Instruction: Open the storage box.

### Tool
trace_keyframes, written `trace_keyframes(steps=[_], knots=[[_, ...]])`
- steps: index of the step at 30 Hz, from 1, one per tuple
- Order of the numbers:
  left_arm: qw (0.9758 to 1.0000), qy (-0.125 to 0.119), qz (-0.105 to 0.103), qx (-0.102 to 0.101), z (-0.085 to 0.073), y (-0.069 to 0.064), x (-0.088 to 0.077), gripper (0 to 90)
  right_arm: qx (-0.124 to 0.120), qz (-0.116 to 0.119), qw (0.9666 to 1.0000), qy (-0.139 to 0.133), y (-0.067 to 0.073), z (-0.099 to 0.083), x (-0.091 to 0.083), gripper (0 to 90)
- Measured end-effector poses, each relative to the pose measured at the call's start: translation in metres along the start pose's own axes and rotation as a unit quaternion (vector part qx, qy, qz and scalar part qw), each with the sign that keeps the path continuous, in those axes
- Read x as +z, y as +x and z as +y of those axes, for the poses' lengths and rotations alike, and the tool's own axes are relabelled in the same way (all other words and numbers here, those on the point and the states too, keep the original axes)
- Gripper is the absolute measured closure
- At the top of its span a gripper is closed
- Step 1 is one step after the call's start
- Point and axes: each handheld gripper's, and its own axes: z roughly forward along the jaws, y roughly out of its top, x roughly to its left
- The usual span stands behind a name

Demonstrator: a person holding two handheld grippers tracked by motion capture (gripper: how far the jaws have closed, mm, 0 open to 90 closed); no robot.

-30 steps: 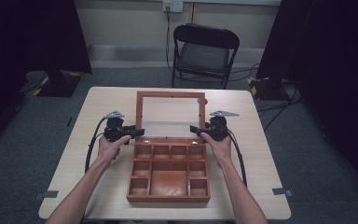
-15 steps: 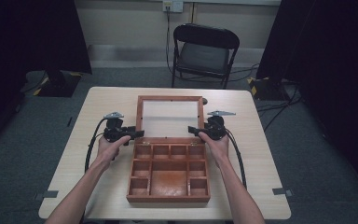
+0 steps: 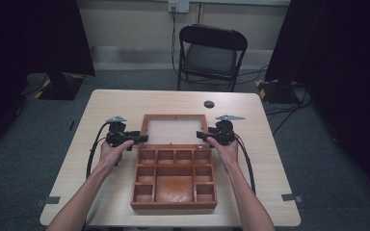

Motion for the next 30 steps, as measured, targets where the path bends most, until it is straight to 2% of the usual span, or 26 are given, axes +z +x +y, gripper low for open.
trace_keyframes(steps=[2,5,9,17,21,24,26,30], knots=[[1.0000,-0.006,-0.002,-0.004,0.001,-0.001,-0.001,39.5,0.000,0.003,1.0000,-0.006,0.000,0.001,-0.001,31.3],[1.0000,0.003,0.002,0.002,0.000,-0.002,-0.001,39.2,0.001,0.001,1.0000,-0.001,0.000,-0.001,-0.002,31.3],[0.9999,-0.002,0.010,0.006,-0.002,-0.002,-0.004,38.7,0.003,-0.001,1.0000,0.001,-0.001,-0.004,-0.006,31.2],[0.9994,-0.002,0.027,0.021,-0.006,-0.006,-0.025,37.3,-0.009,-0.006,0.9999,-0.013,0.001,-0.005,-0.030,30.2],[0.9985,0.011,0.043,0.031,-0.012,-0.007,-0.036,35.3,-0.015,-0.012,0.9998,-0.009,0.002,-0.010,-0.044,27.5],[0.9979,0.021,0.055,0.029,-0.023,-0.005,-0.044,33.5,-0.016,-0.019,0.9996,-0.012,-0.001,-0.017,-0.057,26.0],[0.9966,0.032,0.066,0.038,-0.029,-0.003,-0.048,32.5,-0.014,-0.026,0.9995,-0.008,-0.005,-0.023,-0.064,25.6],[0.9939,0.051,0.091,0.035,-0.043,0.005,-0.055,28.0,-0.012,-0.048,0.9988,0.008,-0.016,-0.038,-0.077,24.6]])
